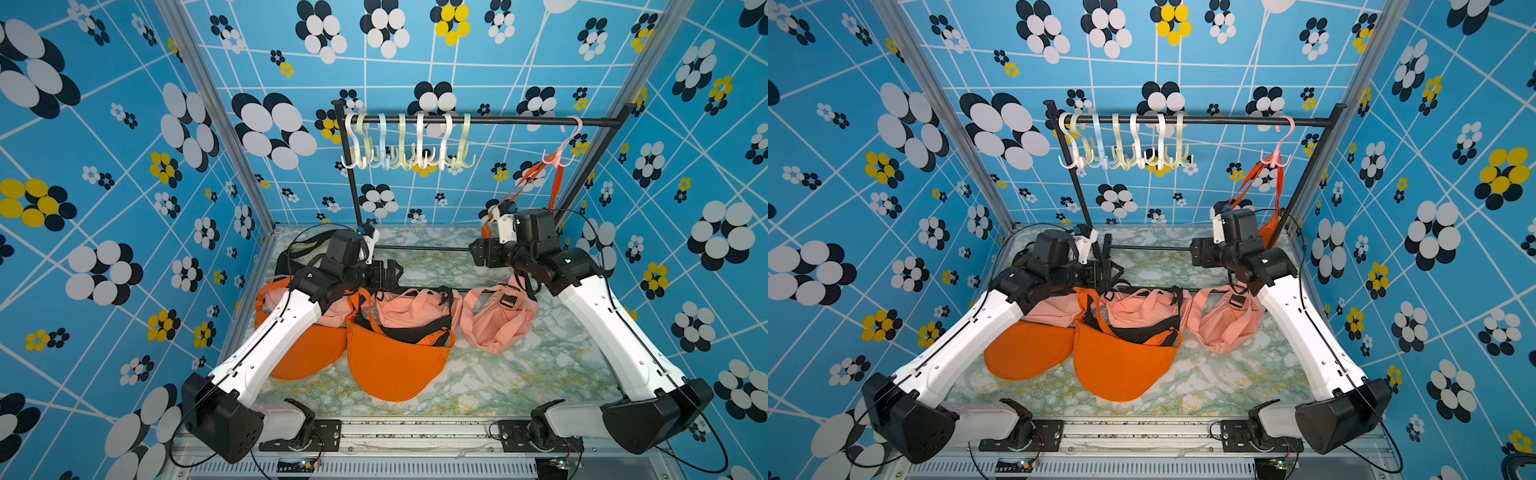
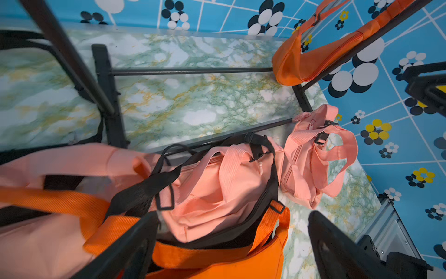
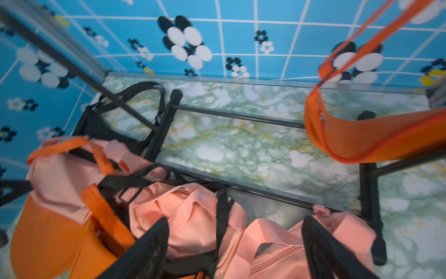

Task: Take the bag off the hook
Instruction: Place the bag inside the bag, then adjust the bag at the hook.

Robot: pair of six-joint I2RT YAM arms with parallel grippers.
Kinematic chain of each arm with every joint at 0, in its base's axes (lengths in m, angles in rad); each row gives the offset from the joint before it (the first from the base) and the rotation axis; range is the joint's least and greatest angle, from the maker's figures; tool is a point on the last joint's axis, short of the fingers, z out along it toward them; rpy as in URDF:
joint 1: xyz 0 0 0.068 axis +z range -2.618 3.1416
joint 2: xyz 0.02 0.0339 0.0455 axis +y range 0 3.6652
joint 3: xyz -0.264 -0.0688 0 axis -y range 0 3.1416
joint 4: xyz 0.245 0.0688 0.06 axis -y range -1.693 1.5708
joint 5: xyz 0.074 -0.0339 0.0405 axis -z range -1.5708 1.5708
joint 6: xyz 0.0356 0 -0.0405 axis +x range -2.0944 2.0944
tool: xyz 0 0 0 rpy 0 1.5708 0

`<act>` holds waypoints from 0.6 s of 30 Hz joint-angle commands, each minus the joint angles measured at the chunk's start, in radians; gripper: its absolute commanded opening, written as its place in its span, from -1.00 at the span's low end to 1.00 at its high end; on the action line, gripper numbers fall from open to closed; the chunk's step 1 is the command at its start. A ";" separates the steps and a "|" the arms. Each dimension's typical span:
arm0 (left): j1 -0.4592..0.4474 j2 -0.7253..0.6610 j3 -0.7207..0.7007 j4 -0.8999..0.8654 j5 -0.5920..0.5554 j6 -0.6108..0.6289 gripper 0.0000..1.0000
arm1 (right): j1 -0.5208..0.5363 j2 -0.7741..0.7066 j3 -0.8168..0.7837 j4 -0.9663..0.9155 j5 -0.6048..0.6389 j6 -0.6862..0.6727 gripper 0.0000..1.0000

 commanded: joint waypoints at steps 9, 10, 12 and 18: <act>-0.086 0.230 0.180 0.148 0.027 0.003 0.98 | -0.170 0.020 -0.032 0.193 0.048 0.028 0.88; -0.085 0.236 0.187 0.155 0.024 -0.004 0.97 | -0.170 0.037 -0.036 0.229 0.033 0.016 0.88; -0.085 0.245 0.191 0.173 0.018 -0.014 0.98 | -0.170 0.078 -0.030 0.282 0.025 0.000 0.89; -0.066 0.241 0.171 0.205 0.056 -0.013 0.98 | -0.170 0.249 0.046 0.457 0.050 -0.016 0.88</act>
